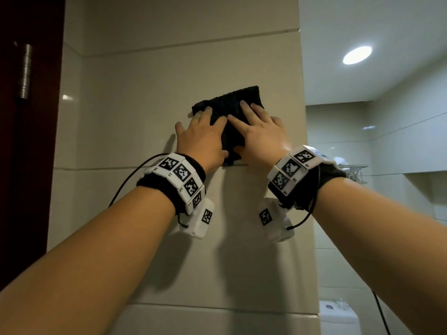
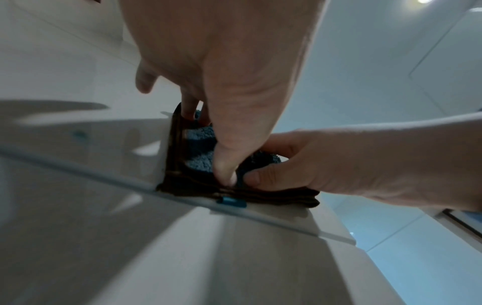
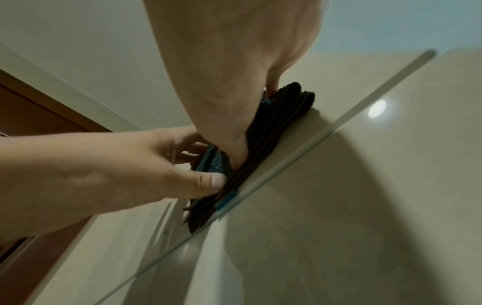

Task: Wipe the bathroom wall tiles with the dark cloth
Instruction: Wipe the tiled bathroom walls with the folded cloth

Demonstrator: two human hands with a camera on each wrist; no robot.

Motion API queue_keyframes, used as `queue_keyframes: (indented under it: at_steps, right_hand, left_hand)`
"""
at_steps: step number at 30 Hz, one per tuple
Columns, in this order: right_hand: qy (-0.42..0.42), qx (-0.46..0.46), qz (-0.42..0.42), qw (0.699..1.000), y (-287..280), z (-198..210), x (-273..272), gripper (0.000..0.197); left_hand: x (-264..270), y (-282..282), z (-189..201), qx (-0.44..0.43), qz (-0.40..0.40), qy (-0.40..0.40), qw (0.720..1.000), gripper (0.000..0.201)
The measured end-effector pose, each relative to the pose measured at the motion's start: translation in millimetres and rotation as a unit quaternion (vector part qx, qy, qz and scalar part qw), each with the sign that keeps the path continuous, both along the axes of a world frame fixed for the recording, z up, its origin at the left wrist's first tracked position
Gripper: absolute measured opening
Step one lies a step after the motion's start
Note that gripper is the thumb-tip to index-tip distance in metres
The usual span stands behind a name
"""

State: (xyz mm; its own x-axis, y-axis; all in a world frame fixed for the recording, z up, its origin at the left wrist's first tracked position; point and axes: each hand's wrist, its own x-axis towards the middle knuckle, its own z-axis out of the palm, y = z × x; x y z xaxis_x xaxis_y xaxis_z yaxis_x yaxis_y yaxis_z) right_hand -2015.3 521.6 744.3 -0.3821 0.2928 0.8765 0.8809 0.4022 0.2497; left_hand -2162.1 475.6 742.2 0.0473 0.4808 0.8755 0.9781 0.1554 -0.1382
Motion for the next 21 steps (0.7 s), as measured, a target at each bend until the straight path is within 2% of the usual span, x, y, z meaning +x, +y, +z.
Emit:
queue_keyframes:
  at_steps: [5,11,21]
  right_hand:
    - [0.013,-0.001,-0.009,1.000,2.2,0.6,24.0,0.076]
    - [0.017,0.011,-0.023,1.000,-2.4,1.7,12.9,0.079]
    - [0.013,0.032,-0.019,0.999,-11.6,-4.4,-69.4,0.081]
  left_hand:
    - [24.2,4.2,1.9,-0.002,-0.012,0.004,1.000,0.086]
    - [11.4,5.4,-6.7,-0.011,-0.017,-0.002,1.000,0.087]
    - [-65.7,-9.7,-14.5,-0.017,0.017,-0.005,1.000,0.088]
